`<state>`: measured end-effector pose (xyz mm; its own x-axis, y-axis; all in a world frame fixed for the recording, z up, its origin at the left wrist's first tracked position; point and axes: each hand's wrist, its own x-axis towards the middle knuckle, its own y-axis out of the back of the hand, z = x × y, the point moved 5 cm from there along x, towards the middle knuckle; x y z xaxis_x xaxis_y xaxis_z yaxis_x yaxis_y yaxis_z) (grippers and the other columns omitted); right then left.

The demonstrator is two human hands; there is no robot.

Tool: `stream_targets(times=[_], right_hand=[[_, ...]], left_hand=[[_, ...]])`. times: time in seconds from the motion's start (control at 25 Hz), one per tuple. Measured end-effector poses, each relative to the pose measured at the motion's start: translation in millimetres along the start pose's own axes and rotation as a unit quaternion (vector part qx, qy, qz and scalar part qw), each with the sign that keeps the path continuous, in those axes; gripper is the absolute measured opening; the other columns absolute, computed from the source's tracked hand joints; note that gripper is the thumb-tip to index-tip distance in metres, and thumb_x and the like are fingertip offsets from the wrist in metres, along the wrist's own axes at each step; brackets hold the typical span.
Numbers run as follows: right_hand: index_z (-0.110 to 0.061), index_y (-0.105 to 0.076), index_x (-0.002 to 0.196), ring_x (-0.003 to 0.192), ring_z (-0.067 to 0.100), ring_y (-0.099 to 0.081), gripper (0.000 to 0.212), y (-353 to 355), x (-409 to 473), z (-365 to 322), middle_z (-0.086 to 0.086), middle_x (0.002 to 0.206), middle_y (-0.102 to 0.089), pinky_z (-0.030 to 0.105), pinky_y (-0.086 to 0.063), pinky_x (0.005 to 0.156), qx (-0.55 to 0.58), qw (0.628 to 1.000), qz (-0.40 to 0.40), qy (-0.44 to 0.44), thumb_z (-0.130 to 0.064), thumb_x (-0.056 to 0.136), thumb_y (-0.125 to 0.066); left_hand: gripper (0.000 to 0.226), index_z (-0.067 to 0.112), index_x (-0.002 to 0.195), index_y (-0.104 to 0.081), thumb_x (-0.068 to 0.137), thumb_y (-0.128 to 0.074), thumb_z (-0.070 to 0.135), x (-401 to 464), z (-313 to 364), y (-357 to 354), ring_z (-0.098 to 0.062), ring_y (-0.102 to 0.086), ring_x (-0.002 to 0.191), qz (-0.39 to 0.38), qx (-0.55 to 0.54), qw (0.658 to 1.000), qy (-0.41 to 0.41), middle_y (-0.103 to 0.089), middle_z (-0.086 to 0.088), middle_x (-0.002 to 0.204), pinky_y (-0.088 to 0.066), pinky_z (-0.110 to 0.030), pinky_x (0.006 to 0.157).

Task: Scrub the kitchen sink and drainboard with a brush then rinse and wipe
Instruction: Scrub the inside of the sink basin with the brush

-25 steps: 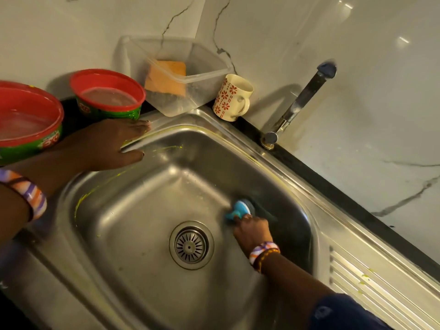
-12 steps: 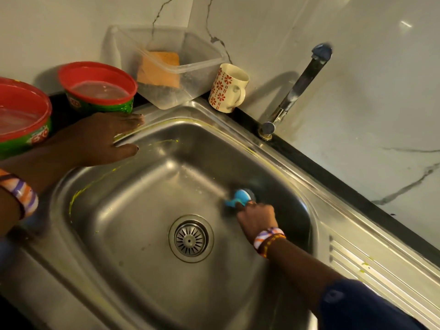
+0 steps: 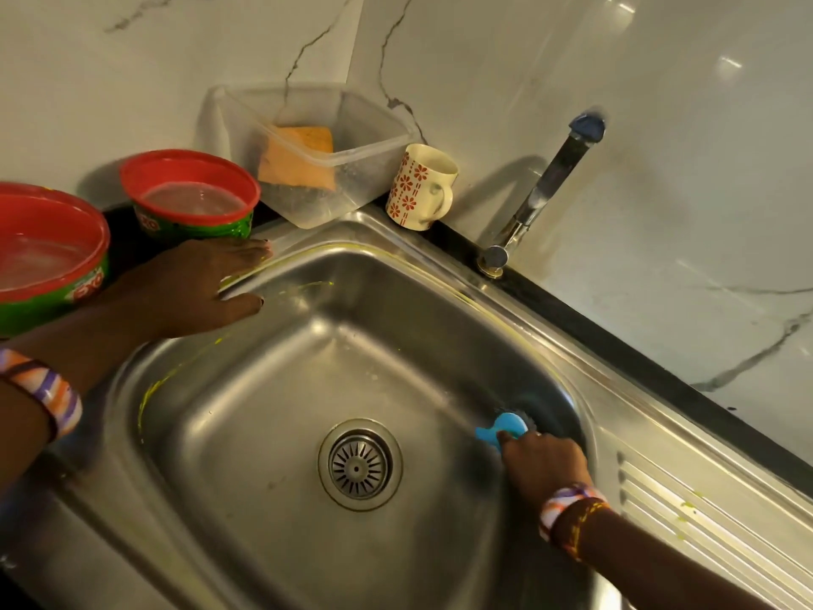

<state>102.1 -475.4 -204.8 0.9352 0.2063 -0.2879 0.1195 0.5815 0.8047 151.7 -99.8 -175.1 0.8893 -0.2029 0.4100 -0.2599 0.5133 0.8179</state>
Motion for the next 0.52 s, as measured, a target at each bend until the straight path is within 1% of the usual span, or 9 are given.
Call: stream_targets(times=[0.08, 0.12, 0.16, 0.28, 0.32, 0.36, 0.4, 0.48, 0.52], right_hand=[[-0.005, -0.064, 0.112, 0.082, 0.029, -0.070, 0.034, -6.7, 12.7, -20.9, 0.014, 0.096, -0.070, 0.038, -0.055, 0.065, 0.050, 0.997, -0.058, -0.009, -0.024, 0.085, -0.067], [-0.003, -0.069, 0.100, 0.066, 0.029, -0.070, 0.036, -5.2, 23.5, -27.9, 0.016, 0.080, -0.070, 0.037, -0.054, 0.053, 0.065, 0.996, -0.041, -0.036, -0.024, 0.073, -0.078], [-0.003, -0.067, 0.104, 0.064, 0.030, -0.069, 0.038, 1.6, 37.3, -39.1, 0.017, 0.080, -0.069, 0.037, -0.054, 0.052, 0.062, 0.997, -0.006, -0.044, -0.025, 0.075, -0.076], [-0.015, -0.031, 0.143, 0.104, 0.033, -0.062, 0.043, 20.3, 89.5, -65.4, 0.015, 0.119, -0.059, 0.037, -0.049, 0.080, 0.274, 0.953, 0.105, -0.071, -0.021, 0.100, -0.031], [-0.019, -0.034, 0.142, 0.107, 0.034, -0.060, 0.043, 27.3, 112.6, -74.7, 0.015, 0.118, -0.060, 0.036, -0.048, 0.082, 0.426, 0.893, 0.079, -0.120, -0.024, 0.099, -0.032], [-0.020, -0.047, 0.132, 0.104, 0.035, -0.061, 0.039, 22.5, 127.2, -93.0, 0.016, 0.111, -0.063, 0.034, -0.048, 0.078, 0.573, 0.794, 0.049, -0.196, -0.030, 0.095, -0.037], [-0.017, -0.060, 0.112, 0.092, 0.034, -0.066, 0.035, 17.5, 130.5, -121.4, 0.018, 0.094, -0.065, 0.030, -0.049, 0.066, 0.722, 0.650, -0.012, -0.236, -0.038, 0.090, -0.042], [-0.015, -0.054, 0.074, 0.039, 0.021, -0.058, 0.031, 32.3, 135.5, -172.2, 0.010, 0.052, -0.052, 0.014, -0.035, 0.038, 0.946, 0.184, -0.082, -0.255, -0.040, 0.089, -0.043], [-0.014, -0.049, 0.071, 0.024, 0.013, -0.043, 0.030, 40.5, 135.1, -191.9, 0.003, 0.040, -0.044, 0.008, -0.028, 0.032, 0.957, 0.019, -0.127, -0.261, -0.034, 0.093, -0.044]], left_hand=[[0.091, 0.000, 0.130, -0.052, 0.064, -0.040, 0.061, -0.5, -1.3, -2.9, -0.012, -0.036, 0.124, -0.003, 0.002, 1.000, -0.001, -0.049, -0.011, 0.136, -0.025, -0.030, 0.105], [0.091, 0.001, 0.130, -0.051, 0.063, -0.040, 0.061, -0.4, -3.2, -3.5, -0.012, -0.036, 0.125, -0.005, -0.003, 1.000, 0.004, -0.050, -0.011, 0.136, -0.026, -0.030, 0.105], [0.091, 0.002, 0.131, -0.051, 0.063, -0.040, 0.062, 0.6, -5.0, -1.9, -0.011, -0.036, 0.125, -0.008, -0.009, 1.000, 0.009, -0.050, -0.010, 0.136, -0.026, -0.029, 0.106], [0.088, 0.005, 0.131, -0.052, 0.062, -0.043, 0.061, 0.8, -5.5, -2.9, -0.010, -0.038, 0.124, -0.007, -0.015, 1.000, 0.012, -0.051, -0.007, 0.135, -0.028, -0.028, 0.104], [0.087, 0.006, 0.131, -0.052, 0.063, -0.044, 0.060, -0.3, -5.6, -2.4, -0.009, -0.039, 0.124, -0.006, -0.018, 1.000, 0.017, -0.051, -0.004, 0.134, -0.028, -0.028, 0.103], [0.085, 0.007, 0.130, -0.052, 0.063, -0.045, 0.059, -0.4, -5.6, -1.1, -0.008, -0.040, 0.124, -0.005, -0.018, 1.000, 0.020, -0.050, -0.001, 0.134, -0.029, -0.027, 0.103], [0.083, 0.007, 0.130, -0.053, 0.064, -0.046, 0.057, -0.8, -4.4, -1.4, -0.006, -0.040, 0.124, -0.006, -0.019, 1.000, 0.019, -0.050, 0.000, 0.133, -0.030, -0.026, 0.103], [0.077, 0.005, 0.128, -0.054, 0.067, -0.047, 0.052, -0.9, -3.6, -2.4, 0.002, -0.038, 0.123, -0.013, -0.017, 1.000, 0.008, -0.052, -0.003, 0.133, -0.029, -0.019, 0.104], [0.075, 0.005, 0.128, -0.054, 0.068, -0.047, 0.050, -1.0, -3.8, -2.3, 0.005, -0.036, 0.122, -0.017, -0.017, 1.000, 0.008, -0.051, -0.002, 0.133, -0.026, -0.015, 0.104]])
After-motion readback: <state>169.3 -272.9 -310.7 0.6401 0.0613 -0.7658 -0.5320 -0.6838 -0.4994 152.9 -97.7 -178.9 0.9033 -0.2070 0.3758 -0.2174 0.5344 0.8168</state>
